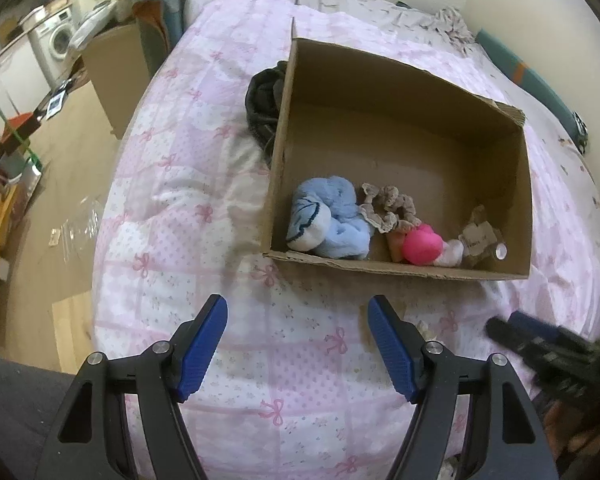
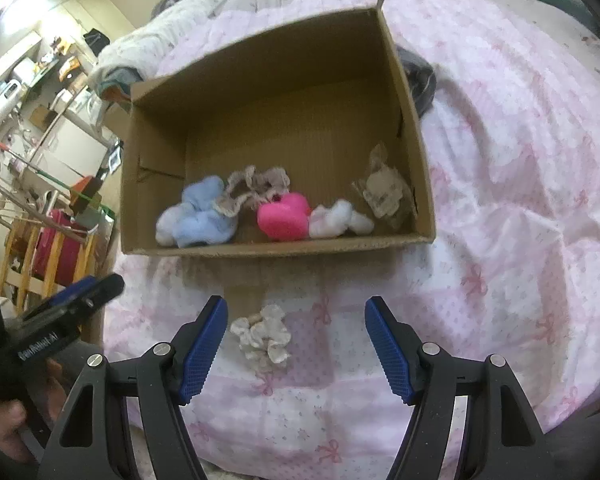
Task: Organize soft objects
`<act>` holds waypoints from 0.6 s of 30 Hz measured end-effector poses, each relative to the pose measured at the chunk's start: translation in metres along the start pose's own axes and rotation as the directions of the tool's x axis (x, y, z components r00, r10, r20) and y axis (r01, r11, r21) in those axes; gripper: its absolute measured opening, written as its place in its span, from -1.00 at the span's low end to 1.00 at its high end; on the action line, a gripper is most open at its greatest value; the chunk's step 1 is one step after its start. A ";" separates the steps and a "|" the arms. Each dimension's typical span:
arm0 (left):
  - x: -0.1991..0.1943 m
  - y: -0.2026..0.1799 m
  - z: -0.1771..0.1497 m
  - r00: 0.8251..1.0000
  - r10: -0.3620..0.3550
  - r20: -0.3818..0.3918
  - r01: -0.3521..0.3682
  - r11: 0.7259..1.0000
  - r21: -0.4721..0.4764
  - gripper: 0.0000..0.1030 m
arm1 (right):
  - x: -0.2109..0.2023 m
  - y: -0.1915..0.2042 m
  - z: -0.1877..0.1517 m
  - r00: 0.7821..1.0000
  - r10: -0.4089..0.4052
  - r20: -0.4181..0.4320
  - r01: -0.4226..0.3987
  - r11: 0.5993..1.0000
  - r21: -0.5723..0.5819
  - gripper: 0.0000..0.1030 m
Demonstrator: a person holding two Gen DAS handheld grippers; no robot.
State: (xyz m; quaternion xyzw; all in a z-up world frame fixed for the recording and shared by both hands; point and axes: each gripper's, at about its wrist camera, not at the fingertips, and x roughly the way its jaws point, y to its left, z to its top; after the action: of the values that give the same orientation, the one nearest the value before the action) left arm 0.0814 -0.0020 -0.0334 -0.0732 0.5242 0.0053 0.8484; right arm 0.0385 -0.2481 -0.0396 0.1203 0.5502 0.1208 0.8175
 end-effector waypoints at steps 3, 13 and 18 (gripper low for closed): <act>0.004 0.000 0.000 1.000 0.001 -0.012 -0.001 1.000 -0.003 0.36 | 0.017 0.002 -0.003 0.997 -0.048 -0.061 0.047 0.999 -0.025 0.45; 0.008 0.002 -0.001 1.000 0.013 -0.024 -0.013 1.000 -0.009 0.36 | 0.066 0.044 -0.013 0.982 -0.090 -0.164 0.051 0.973 -0.227 0.45; 0.013 0.004 -0.002 0.999 0.025 -0.040 -0.026 0.999 -0.021 0.36 | 0.086 0.052 -0.016 0.973 -0.092 -0.214 0.032 0.964 -0.265 0.42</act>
State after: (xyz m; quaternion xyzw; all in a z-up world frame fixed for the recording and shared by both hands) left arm 0.0856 0.0008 -0.0465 -0.0757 0.5418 0.0201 0.8369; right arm 0.0517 -0.1693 -0.1036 -0.0196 0.6218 0.1788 0.7623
